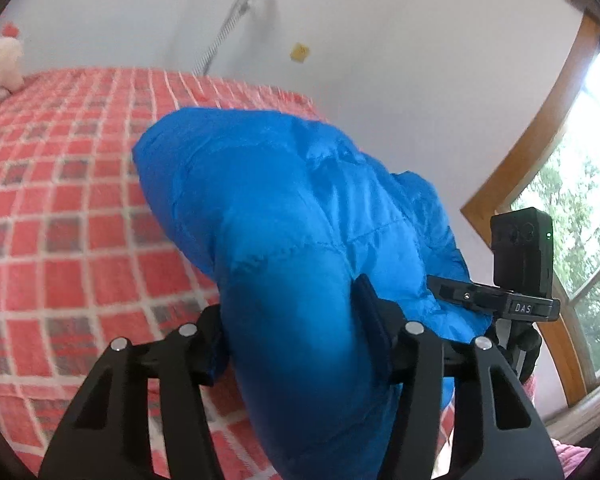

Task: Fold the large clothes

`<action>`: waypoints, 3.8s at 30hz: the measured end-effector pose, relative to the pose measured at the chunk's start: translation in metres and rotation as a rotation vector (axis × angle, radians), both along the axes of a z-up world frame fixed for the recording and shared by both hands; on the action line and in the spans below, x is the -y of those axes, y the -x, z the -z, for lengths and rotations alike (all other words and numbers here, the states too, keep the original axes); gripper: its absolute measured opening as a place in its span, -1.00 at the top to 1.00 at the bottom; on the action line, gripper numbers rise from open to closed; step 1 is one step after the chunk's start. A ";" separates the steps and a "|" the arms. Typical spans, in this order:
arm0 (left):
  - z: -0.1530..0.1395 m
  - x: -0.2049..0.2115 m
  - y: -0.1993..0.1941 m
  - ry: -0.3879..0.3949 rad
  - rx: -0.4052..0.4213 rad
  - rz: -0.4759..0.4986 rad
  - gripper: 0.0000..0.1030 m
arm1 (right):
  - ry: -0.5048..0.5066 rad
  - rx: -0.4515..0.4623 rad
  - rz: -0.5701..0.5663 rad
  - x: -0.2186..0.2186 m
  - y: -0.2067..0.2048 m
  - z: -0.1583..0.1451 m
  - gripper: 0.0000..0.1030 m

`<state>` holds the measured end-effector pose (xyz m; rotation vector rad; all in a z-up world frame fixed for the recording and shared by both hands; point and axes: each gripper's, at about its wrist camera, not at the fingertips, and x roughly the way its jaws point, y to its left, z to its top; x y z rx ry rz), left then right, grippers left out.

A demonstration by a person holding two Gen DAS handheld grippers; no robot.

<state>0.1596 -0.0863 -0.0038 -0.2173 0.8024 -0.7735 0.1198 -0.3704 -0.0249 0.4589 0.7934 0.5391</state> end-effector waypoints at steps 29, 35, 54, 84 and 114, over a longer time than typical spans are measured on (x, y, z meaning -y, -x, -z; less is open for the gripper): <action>0.024 -0.122 -0.047 -0.166 0.054 -0.324 -0.52 | 0.075 -0.033 -0.146 -0.081 -0.113 0.021 -0.53; 0.019 -0.114 -0.012 -0.262 0.148 -0.337 -0.63 | 0.114 -0.027 -0.103 -0.067 -0.089 0.024 -0.55; 0.023 -0.111 0.012 -0.327 0.079 -0.409 -0.75 | 0.331 -0.024 0.053 -0.097 -0.045 0.021 -0.83; 0.002 -0.099 0.114 -0.408 0.170 -0.527 -0.93 | 0.379 0.073 0.099 -0.132 0.064 -0.011 -0.92; -0.016 -0.103 0.148 -0.418 0.237 -0.558 -0.93 | 0.341 0.119 0.070 -0.140 0.089 -0.024 -0.92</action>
